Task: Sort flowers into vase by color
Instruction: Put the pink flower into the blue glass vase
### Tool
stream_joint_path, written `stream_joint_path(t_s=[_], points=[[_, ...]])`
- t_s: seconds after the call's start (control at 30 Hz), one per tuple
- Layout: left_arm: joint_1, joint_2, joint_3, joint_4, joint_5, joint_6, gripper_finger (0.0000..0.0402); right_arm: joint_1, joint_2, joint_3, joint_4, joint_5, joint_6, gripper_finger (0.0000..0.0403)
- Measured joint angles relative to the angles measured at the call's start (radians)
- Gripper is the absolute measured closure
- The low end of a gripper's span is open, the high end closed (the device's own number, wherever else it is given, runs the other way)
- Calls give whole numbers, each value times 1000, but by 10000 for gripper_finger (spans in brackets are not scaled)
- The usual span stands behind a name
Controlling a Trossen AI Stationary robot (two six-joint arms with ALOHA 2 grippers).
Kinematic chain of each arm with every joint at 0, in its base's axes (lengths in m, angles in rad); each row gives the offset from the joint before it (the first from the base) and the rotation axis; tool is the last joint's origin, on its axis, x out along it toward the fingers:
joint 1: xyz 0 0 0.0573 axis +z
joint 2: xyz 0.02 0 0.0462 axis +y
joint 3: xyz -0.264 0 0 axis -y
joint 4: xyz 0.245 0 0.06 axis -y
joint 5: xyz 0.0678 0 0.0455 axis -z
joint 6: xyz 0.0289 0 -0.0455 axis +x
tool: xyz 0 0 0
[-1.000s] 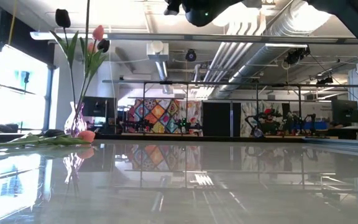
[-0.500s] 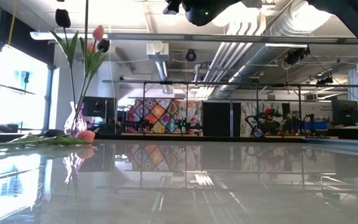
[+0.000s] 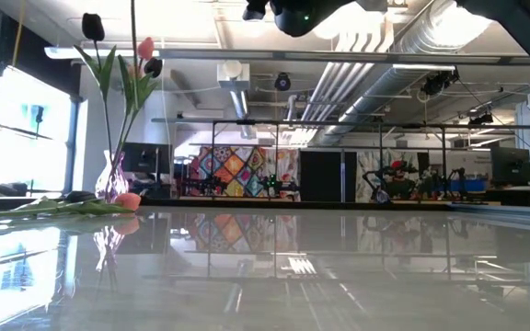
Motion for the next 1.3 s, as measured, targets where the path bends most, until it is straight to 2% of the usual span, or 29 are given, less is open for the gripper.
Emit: stream_joint_path(t_s=[0.17,0.33,0.57,0.67,0.73,0.83,0.93,1.03,1.2,1.3], points=[[-55,-61,1,0,-148,59,394,0,0,0,35,-23,218,304],[-122,-153,2,-5,-233,112,399,17,0,0,60,-70,315,257],[-170,-242,11,1,-266,133,400,49,0,0,18,-101,345,240],[-228,-256,57,-110,-321,124,400,60,-1,0,-38,-103,389,244],[-295,-266,119,-306,-394,66,400,64,-1,1,-117,-110,409,249],[-390,-269,218,-570,-452,-141,400,64,0,1,-230,-121,415,258],[-452,-258,285,-728,-454,-317,400,64,0,1,-301,-154,409,267],[-492,-252,317,-806,-446,-447,400,63,0,1,-356,-276,407,273],[-537,-253,335,-869,-347,-611,400,77,-1,1,-557,-460,348,280],[-549,-254,335,-895,-201,-703,401,93,-1,1,-747,-451,245,281]])
